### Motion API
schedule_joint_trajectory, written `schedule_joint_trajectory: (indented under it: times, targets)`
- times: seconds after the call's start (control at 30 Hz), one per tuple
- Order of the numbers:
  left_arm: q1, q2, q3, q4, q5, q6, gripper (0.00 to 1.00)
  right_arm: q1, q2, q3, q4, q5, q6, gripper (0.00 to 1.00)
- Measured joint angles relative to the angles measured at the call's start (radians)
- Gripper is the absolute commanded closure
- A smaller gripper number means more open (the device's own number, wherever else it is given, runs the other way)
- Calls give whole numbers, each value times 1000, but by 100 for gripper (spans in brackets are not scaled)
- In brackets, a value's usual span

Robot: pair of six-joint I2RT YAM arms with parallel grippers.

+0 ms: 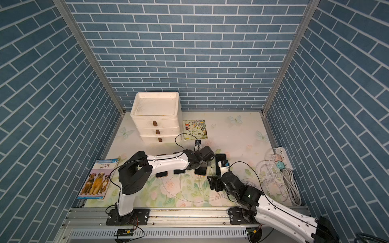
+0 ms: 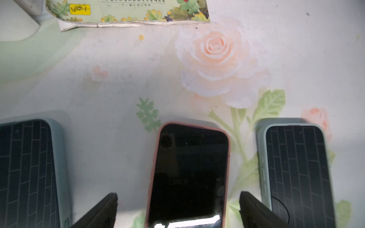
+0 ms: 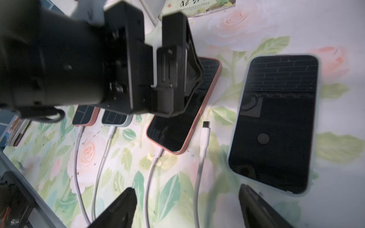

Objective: Unplug the charging cable from the phone
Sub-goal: Pick up the phone at the center of the board.

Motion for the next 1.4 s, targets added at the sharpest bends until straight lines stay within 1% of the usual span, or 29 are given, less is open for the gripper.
schedule_joint_trajectory:
  times: [0.1, 0.27, 0.47, 0.7, 0.77, 0.8, 0.9, 1.1, 1.13, 1.17, 1.27, 1.37, 1.4]
  targets:
    - [-6, 23, 10, -29, 13, 25, 0, 0, -38, 21, -30, 49, 14, 15]
    - [-8, 40, 22, -64, 31, 64, 0, 0, -35, 42, -50, 91, 32, 16]
    - [-9, 81, 53, -71, 48, 100, 0, 0, -27, 42, -54, 101, 35, 16]
    - [-9, 84, 58, -70, 60, 125, 0, 0, -37, 42, -50, 101, 35, 16]
    - [-9, 95, 75, -77, 60, 127, 2, 0, -42, 42, -51, 101, 35, 16]
    - [-9, 101, 84, -77, 61, 127, 4, 0, -46, 42, -51, 102, 35, 16]
    - [-9, 106, 86, -72, 63, 130, 20, 0, -60, 42, -55, 105, 35, 16]
    - [-9, 101, 69, -52, 57, 125, 46, 0, -85, 42, -58, 108, 35, 16]
    - [-10, 100, 66, -47, 55, 124, 54, 0, -85, 42, -58, 108, 35, 16]
    - [-10, 99, 63, -44, 53, 123, 60, 0, -84, 42, -58, 107, 35, 16]
    - [-11, 93, 54, -34, 41, 117, 73, 0, -67, 42, -57, 100, 34, 17]
    - [-11, 86, 42, -30, 26, 99, 96, 0, -34, 42, -51, 84, 26, 17]
    - [-11, 81, 36, -30, 18, 91, 100, 0, -23, 42, -48, 77, 23, 17]
